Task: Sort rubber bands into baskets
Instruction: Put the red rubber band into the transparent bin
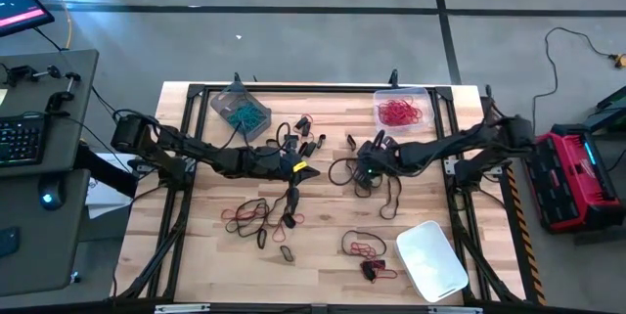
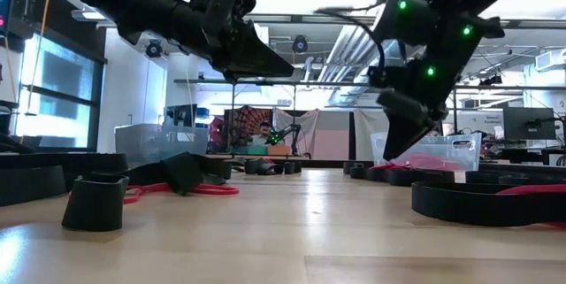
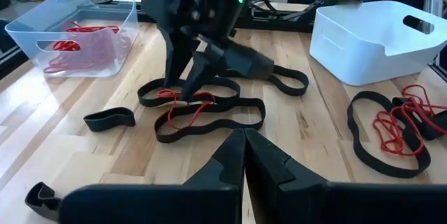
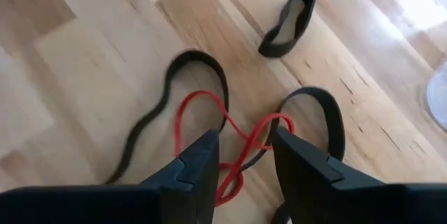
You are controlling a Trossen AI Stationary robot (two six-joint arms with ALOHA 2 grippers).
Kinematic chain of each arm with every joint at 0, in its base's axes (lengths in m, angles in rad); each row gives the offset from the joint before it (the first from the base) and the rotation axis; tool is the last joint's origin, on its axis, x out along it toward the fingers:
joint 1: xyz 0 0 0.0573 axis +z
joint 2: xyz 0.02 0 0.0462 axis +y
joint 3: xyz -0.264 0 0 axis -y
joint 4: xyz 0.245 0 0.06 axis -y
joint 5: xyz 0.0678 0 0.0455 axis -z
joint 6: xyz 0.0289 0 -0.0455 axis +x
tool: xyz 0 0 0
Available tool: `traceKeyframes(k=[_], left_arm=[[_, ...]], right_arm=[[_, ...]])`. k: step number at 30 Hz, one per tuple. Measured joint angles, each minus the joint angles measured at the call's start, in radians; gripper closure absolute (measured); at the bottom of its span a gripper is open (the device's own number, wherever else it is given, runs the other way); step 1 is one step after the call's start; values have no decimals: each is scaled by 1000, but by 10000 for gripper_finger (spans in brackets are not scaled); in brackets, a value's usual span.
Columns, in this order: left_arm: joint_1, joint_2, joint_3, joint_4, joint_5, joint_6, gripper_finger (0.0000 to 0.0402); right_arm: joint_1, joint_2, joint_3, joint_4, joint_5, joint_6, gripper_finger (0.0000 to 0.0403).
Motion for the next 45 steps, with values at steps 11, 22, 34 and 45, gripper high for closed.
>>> traceKeyframes(k=[11, 22, 34, 45], left_arm=[[0, 0, 0, -2, 0, -1, 401], [0, 1, 0, -5, 1, -1, 401], [0, 1, 0, -9, 1, -1, 401], [0, 1, 0, -13, 11, -11, 401]], right_arm=[[-19, 39, 0, 3, 23, -24, 365], [1, -14, 81, -37, 37, -80, 399], [52, -116, 254, -329, 289, -54, 402], [-24, -194, 360, -531, 524, -79, 403]])
